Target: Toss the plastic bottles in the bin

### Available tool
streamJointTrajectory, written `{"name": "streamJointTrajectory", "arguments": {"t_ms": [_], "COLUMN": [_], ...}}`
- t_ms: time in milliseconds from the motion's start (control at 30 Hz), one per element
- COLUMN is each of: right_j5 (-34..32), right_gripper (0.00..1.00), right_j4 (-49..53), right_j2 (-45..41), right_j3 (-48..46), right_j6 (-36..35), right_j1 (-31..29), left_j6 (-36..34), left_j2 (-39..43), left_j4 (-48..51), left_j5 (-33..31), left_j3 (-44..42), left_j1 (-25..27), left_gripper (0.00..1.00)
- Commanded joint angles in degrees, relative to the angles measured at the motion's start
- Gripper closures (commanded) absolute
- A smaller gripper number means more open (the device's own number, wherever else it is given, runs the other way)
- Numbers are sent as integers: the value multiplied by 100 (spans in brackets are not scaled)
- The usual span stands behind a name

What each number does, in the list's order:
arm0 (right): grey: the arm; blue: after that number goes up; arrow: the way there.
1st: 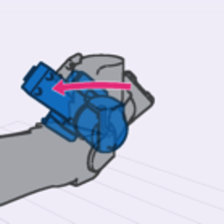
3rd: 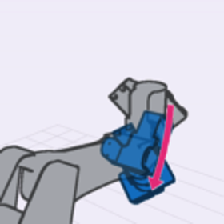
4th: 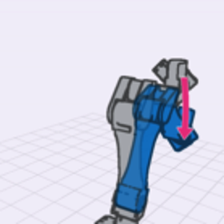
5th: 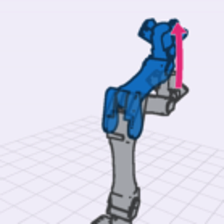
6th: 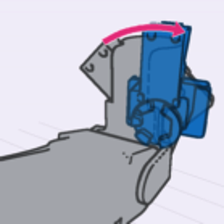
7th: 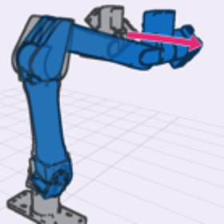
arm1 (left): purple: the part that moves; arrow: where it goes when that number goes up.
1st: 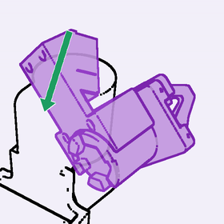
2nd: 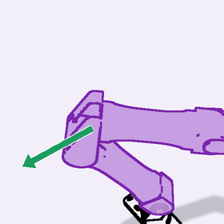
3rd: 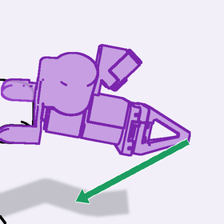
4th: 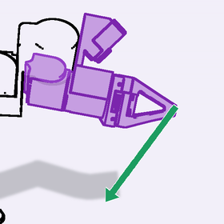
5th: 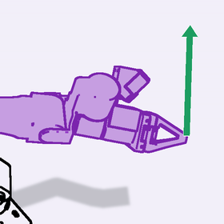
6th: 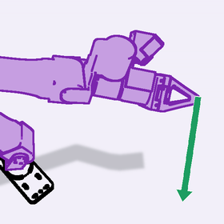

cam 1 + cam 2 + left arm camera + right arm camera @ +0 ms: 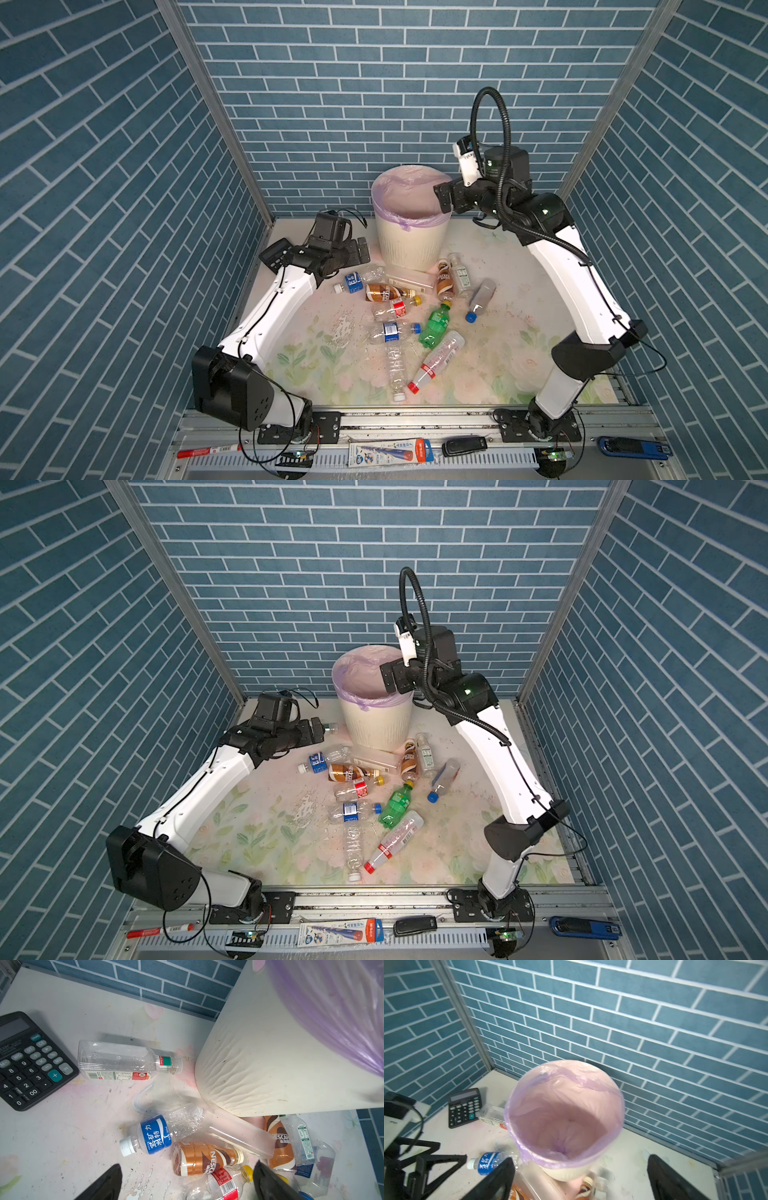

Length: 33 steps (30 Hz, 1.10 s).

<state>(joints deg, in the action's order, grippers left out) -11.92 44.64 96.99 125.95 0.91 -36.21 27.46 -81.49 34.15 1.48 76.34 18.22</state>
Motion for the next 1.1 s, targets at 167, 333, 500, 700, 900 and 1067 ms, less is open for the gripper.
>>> {"name": "streamJointTrajectory", "arguments": {"t_ms": [167, 333, 500, 700, 900, 1067], "right_j5": [-1274, -936, -884, -679, -600, -399], "right_gripper": [1, 1, 1, 1, 1, 1], "right_j4": [-481, -884, -887, -969, -1440, -1986], "right_j2": [-1308, -2183, -2490, -2510, -2283, -1983], "right_j3": [-2831, -4490, -5476, -6499, -7273, -7634], "right_j6": [1072, 1761, 2249, 2938, 3177, 3307], "right_j1": [184, 231, 328, 421, 580, 837], "left_j6": [554, 671, 752, 702, 618, 354], "left_j2": [512, 897, 1176, 1311, 1425, 1122], "left_j4": [38, -319, -866, -1332, -2129, -2723], "left_j5": [1023, 1371, 1449, 1318, 1340, 1399], "left_j3": [-657, -1330, -1973, -2454, -2798, -2704], "left_j1": [-38, -11, 204, 673, 1070, 1610], "left_gripper": [1, 1, 1, 1, 1, 1]}}
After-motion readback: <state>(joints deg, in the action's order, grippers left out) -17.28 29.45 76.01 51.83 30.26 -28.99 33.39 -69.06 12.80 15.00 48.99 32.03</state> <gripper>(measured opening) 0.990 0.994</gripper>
